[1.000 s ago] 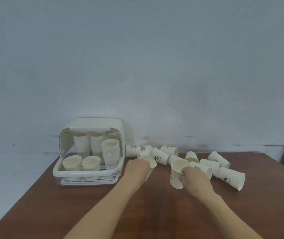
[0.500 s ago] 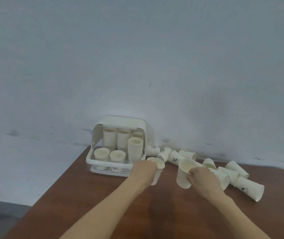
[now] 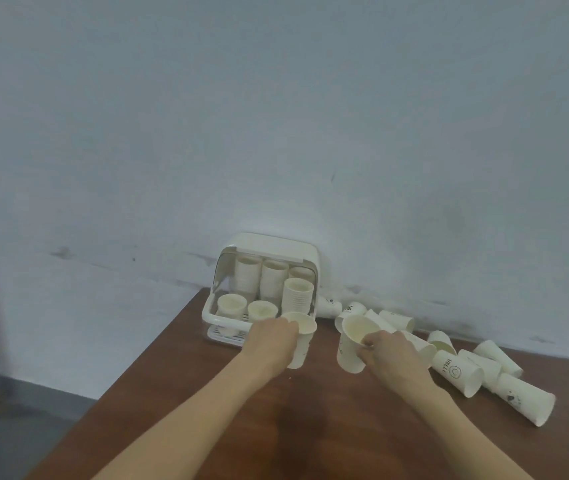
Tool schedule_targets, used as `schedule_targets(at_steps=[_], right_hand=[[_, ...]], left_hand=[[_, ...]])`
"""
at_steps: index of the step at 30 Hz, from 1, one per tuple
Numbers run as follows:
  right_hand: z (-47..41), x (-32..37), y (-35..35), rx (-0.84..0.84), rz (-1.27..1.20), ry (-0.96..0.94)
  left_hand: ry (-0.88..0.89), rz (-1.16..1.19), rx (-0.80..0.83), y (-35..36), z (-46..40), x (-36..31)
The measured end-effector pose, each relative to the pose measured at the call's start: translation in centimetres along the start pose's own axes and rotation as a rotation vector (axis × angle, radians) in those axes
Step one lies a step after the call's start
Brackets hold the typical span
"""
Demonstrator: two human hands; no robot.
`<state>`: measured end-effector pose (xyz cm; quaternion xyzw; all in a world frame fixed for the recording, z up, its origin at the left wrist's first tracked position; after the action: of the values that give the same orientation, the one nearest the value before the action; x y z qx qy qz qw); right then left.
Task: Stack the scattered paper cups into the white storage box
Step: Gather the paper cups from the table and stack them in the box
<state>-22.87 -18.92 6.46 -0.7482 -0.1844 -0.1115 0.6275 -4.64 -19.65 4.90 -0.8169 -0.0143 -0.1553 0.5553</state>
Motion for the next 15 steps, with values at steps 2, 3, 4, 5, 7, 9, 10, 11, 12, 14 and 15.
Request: schedule_targets(at_steps=[2, 3, 4, 5, 7, 9, 10, 11, 12, 14, 15], right_hand=[[-0.3, 0.9, 0.6, 0.010, 0.007, -0.014], [-0.5, 1.5, 0.9, 0.010, 0.013, -0.031], [-0.7, 2.0, 1.2, 0.008, 0.022, -0.048], [-0.7, 2.4, 1.5, 0.006, 0.035, -0.057], [-1.0, 3.3, 2.1, 0.011, 0.048, -0.072], [-1.3, 4.2, 2.8, 0.022, 0.043, -0.104], [-1.5, 4.6, 3.2, 0.026, 0.041, -0.125], [-1.6, 5.1, 3.7, 0.032, 0.043, -0.139], [-1.8, 5.5, 4.1, 0.035, 0.041, -0.149], [-2.3, 6.2, 4.8, 0.040, 0.049, -0.159], [-2.5, 6.5, 5.0, 0.042, 0.054, -0.163]], left_hand=[[-0.024, 0.009, -0.006, 0.3, 0.3, 1.2], [-0.038, 0.013, -0.005, 0.5, 0.5, 1.9], [-0.049, 0.018, -0.002, 0.7, 0.7, 2.5], [-0.057, 0.022, 0.000, 1.0, 0.8, 2.9], [-0.071, 0.034, -0.001, 1.4, 1.2, 4.0], [-0.087, 0.039, -0.007, 1.7, 1.7, 5.1], [-0.095, 0.038, -0.012, 1.8, 1.8, 5.6], [-0.102, 0.039, -0.012, 2.0, 2.0, 6.1], [-0.110, 0.043, -0.007, 2.3, 2.2, 6.6], [-0.132, 0.053, 0.006, 2.9, 2.6, 7.7], [-0.142, 0.060, 0.012, 3.1, 2.8, 8.2]])
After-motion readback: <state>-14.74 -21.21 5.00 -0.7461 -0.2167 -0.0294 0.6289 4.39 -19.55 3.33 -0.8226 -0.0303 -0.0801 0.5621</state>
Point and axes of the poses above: each hand's wrist, its own z-axis away from the middle knuckle, its own y-axis out of the palm, x = y × z, the point moved 10 cm from there along -z, towards the middle knuckle, and after that the axes turned 12 degrees about -z, right-handed, at the moved point
